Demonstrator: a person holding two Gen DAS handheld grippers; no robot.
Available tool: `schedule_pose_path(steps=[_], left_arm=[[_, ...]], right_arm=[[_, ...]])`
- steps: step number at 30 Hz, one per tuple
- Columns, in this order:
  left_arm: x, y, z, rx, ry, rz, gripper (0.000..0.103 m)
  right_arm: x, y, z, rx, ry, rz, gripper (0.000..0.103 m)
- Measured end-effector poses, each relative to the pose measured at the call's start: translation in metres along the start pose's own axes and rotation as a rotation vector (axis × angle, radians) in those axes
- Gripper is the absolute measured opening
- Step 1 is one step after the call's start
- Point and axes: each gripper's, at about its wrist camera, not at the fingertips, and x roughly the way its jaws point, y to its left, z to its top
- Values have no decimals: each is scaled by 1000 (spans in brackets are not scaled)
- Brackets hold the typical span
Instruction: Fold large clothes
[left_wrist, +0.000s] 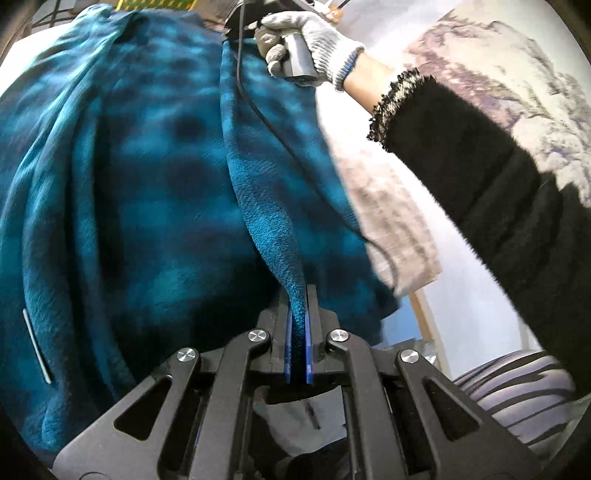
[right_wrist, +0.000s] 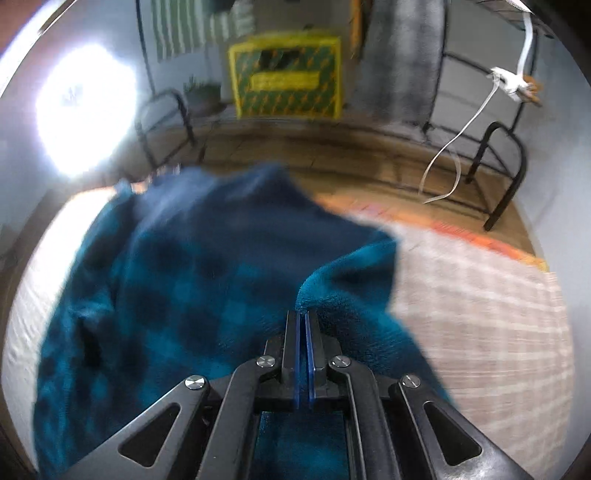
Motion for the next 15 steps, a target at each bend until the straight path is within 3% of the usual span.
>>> schedule_pose_path(steps=[2, 5, 6, 8, 15], left_arm=[[3, 3, -3, 9, 9, 14, 2], [4, 3, -5, 16, 20, 52, 7], [3, 3, -5, 15, 19, 64, 13], [0, 3, -5, 20, 9, 86, 22], [-37, -14, -10, 76, -120, 107, 22]], right_arm=[[23, 6, -7, -11, 34, -4, 5], [10, 0, -7, 39, 6, 74, 30], [1, -4, -7, 57, 0, 79, 30], [-31, -12, -8, 63, -56, 84, 31], [-171, -54, -46, 171, -242, 213, 37]])
